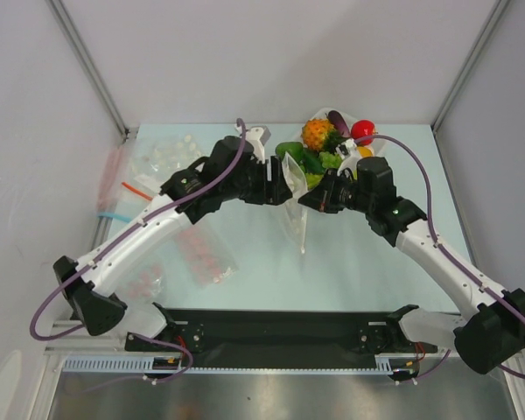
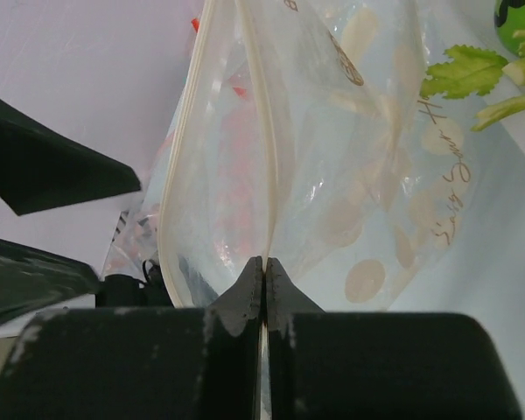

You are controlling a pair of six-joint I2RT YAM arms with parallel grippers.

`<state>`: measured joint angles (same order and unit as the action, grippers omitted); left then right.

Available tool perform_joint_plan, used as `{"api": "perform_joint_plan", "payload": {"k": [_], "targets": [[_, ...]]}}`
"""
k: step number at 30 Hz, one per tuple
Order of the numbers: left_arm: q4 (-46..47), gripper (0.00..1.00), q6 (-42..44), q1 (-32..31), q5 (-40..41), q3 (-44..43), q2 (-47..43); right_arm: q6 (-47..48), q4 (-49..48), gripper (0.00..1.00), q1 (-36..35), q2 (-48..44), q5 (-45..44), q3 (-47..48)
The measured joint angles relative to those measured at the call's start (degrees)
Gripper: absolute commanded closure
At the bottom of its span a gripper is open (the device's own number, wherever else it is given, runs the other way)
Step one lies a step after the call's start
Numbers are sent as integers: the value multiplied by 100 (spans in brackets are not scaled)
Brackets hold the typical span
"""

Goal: Place the food in the zip-top bag and seal the zipper
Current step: Open the zipper of the food storage bag.

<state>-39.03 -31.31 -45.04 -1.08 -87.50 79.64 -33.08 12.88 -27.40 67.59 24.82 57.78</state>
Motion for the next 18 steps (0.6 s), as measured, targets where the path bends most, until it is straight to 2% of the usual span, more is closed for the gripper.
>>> {"api": "perform_joint_plan", "payload": {"k": [7, 8, 10, 11, 13, 15, 17, 18], "targets": [[-450, 30, -144, -184, 175, -122, 505, 79, 17, 100, -70, -13, -170, 11], [-492, 32, -170, -184, 201, -122, 538, 83, 17, 100, -79, -13, -175, 11], [-520, 44, -210, -186, 236, -122, 570, 105, 17, 100, -92, -17, -179, 11], [-520, 58, -243, -186, 247, -122, 573, 116, 17, 100, -96, -17, -177, 11], [-520, 73, -289, -188, 291, -122, 575, 131, 17, 100, -101, -17, -177, 11], [-538, 84, -291, -188, 350, -122, 592, 160, 17, 100, -101, -22, -177, 11], [-586, 100, -286, -188, 407, -122, 640, 170, 17, 100, -101, -28, -177, 11], [-629, 100, -278, -188, 424, -125, 671, 177, 17, 100, -101, -33, -177, 11]]}}
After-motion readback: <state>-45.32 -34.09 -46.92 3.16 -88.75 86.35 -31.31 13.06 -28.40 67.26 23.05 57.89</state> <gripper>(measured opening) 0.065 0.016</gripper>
